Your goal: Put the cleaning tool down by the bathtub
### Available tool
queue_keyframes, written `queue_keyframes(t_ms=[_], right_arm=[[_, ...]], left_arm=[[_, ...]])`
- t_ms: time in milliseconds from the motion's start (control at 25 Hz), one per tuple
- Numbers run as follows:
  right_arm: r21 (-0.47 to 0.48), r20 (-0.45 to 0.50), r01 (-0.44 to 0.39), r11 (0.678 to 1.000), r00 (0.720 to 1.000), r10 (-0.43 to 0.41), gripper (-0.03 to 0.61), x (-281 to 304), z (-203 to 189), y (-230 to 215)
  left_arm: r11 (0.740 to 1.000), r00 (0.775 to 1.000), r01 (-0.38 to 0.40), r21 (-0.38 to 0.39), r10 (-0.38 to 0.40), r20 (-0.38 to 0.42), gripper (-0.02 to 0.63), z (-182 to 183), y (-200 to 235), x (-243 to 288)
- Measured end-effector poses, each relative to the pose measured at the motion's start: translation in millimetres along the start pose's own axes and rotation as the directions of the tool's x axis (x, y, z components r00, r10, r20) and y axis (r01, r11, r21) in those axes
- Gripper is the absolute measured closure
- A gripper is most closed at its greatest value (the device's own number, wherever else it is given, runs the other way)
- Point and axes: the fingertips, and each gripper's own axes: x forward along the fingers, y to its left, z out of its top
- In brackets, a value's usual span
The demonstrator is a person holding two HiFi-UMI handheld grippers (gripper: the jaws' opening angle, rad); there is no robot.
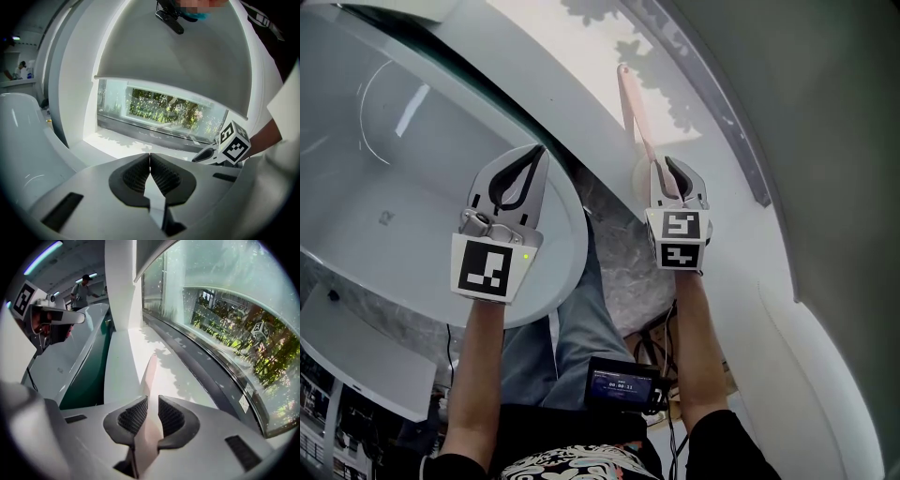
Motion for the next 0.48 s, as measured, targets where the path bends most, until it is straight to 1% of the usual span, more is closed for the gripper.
queue_keyframes(t_ms=[240, 400, 480], right_arm=[[0.010, 0.043, 0.046, 0.999, 0.998, -0.046, 0.508, -12, 11, -4], [0.015, 0.105, 0.073, 0.997, 0.992, -0.075, 0.509, -27, 18, -7], [0.014, 0.129, 0.084, 0.996, 0.988, -0.085, 0.521, -33, 20, -8]], left_arm=[[1.000, 1.000, -0.013, 0.005, 0.013, 0.005, 0.597, 8, 3, -11], [1.000, 1.000, -0.018, 0.019, 0.018, 0.012, 0.597, 12, 0, -18], [1.000, 1.000, -0.023, 0.018, 0.023, 0.005, 0.597, 12, 0, -21]])
